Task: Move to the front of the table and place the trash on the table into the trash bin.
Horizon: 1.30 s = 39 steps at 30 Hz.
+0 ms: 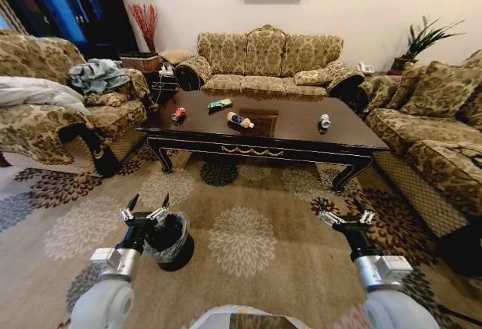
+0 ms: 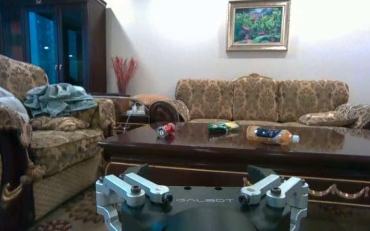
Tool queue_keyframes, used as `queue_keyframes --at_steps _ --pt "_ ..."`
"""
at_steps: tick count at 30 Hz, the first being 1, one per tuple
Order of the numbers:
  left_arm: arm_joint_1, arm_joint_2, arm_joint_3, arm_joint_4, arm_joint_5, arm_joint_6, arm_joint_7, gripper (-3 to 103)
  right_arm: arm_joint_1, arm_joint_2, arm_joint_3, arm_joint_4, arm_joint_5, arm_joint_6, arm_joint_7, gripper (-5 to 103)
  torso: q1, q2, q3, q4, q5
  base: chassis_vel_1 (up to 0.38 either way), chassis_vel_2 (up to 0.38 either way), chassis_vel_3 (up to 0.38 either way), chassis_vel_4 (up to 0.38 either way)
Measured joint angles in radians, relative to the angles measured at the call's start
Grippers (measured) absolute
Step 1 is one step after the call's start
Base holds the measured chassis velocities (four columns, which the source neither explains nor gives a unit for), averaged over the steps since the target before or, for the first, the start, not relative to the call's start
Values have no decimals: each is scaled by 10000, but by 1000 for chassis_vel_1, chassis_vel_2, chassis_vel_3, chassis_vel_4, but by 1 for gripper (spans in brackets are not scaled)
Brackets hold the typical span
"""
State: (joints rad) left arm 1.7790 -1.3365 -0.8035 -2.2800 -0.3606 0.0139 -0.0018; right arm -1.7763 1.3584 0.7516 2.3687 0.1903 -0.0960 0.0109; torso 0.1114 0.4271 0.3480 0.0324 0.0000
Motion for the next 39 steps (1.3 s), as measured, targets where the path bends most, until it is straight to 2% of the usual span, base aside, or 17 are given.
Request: queue_keyframes --at_steps 11,28,31,32,39 --pt "29 -233 38 -172 200 -90 44 100 -2 -215 -51 -161 -21 223 161 100 0 0 0 1 1 151 105 -143 -121" --pt "122 -406 0 -6 312 -399 179 100 379 -291 -493 -389 -43 86 232 100 1 0 0 2 1 276 285 -282 -279" --pt "196 -441 89 68 294 -380 175 100 473 -296 -586 -440 29 101 339 100 1 0 0 0 -15 173 127 -131 -168" --pt "255 -481 153 101 285 -356 167 100 574 -298 -644 -487 70 100 395 100 1 0 0 1 -5 75 77 -102 -56" --pt "312 -553 214 230 218 -362 184 100 742 -281 -750 -574 62 89 473 100 0 0 0 -1 4 1 -8 6 2"
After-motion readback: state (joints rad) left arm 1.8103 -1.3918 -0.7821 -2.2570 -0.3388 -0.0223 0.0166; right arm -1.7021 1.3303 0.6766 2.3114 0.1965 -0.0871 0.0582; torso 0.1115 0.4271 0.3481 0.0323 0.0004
